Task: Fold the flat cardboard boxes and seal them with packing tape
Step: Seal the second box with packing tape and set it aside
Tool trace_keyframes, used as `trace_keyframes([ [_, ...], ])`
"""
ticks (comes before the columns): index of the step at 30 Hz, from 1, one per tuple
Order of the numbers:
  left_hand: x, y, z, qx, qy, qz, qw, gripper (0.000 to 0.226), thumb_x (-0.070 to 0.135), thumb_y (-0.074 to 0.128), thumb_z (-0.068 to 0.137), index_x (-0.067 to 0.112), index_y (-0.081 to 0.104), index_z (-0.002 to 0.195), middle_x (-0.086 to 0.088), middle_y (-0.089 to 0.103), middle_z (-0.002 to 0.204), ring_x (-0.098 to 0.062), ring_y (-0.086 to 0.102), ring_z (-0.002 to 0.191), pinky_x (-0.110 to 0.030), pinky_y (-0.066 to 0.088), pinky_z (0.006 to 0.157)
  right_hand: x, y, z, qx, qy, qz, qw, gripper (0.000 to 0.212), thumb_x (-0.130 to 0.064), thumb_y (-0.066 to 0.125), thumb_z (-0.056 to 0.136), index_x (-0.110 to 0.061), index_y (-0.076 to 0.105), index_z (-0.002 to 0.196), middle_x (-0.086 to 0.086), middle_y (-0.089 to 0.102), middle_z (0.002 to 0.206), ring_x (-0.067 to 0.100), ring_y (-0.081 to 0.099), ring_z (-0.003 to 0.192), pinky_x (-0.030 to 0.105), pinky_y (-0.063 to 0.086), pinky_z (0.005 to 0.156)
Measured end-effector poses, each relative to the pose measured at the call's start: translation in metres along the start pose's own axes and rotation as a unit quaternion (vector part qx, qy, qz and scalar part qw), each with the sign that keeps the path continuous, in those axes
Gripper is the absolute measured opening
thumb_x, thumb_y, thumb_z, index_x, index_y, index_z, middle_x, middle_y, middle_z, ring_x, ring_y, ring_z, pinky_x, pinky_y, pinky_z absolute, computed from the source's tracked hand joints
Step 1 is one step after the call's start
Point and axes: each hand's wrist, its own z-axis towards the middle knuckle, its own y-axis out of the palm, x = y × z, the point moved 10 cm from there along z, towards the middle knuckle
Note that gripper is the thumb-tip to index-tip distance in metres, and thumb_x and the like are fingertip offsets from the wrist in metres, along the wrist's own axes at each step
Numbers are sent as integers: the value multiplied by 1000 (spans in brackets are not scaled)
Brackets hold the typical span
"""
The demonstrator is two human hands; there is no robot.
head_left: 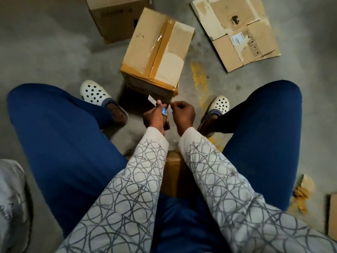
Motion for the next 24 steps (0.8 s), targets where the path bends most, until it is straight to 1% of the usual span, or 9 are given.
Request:
trace_keyframes([
  [2,4,-1,3,2,14,17,1000,24,37,70,91,15,80,88,8,72,74,-15,67,76,-35,58,84,-24,-4,18,25,-109,-100,989,14,-25,74,85,-18,77,96,4,72,95,21,68,88,27,49,76],
  [4,2,-2,7,2,9,27,1000,26,40,69,92,16,80,91,6,73,84,-16,66,82,-34,57,84,-42,4,34,19,-217,-180,959,25,-14,77,80,-15,77,105,8,66,101,25,64,91,27,46,76],
  [7,-8,-4,14,2,-18,24,1000,28,43,68,91,17,80,95,1,72,96,-18,65,87,-33,56,79,-54,23,53,4,-373,-297,879,34,-4,80,74,-10,76,107,14,65,106,33,60,96,36,52,74],
  [10,-12,-3,21,13,-21,19,1000,28,40,68,92,14,80,96,5,70,86,-15,63,79,-27,52,68,-61,35,61,-26,-470,-338,815,20,-9,75,81,-11,76,101,14,65,103,35,59,89,39,52,63],
  [13,-13,1,28,17,-37,20,999,26,40,69,92,16,80,94,3,70,94,-18,64,91,-32,53,78,-73,51,56,-54,-534,-358,764,5,-9,68,88,-10,73,89,15,61,90,34,59,82,39,48,56],
  [15,-12,4,33,17,-51,25,998,26,41,68,92,17,79,93,3,68,95,-17,62,89,-33,51,79,-80,59,54,-56,-555,-362,747,5,-3,70,84,-7,72,83,15,58,83,33,59,75,37,46,51],
  [19,-12,6,43,26,-59,32,997,26,43,70,90,19,79,85,1,70,95,-22,65,92,-35,53,79,-82,63,58,-93,-533,-373,754,15,6,74,72,-8,76,77,13,59,74,34,62,69,32,46,48],
  [22,-13,8,38,22,-60,47,997,27,45,71,88,20,80,85,-1,71,101,-23,66,95,-37,55,82,-91,61,60,-113,-518,-374,761,22,2,58,72,-9,77,73,13,60,71,36,64,70,34,48,50],
  [24,-10,7,32,18,-52,64,996,26,45,71,88,21,80,85,-1,71,103,-22,64,95,-38,55,85,-98,65,61,-141,-498,-389,762,27,-2,52,70,-9,78,74,14,64,74,38,66,74,36,49,55],
])
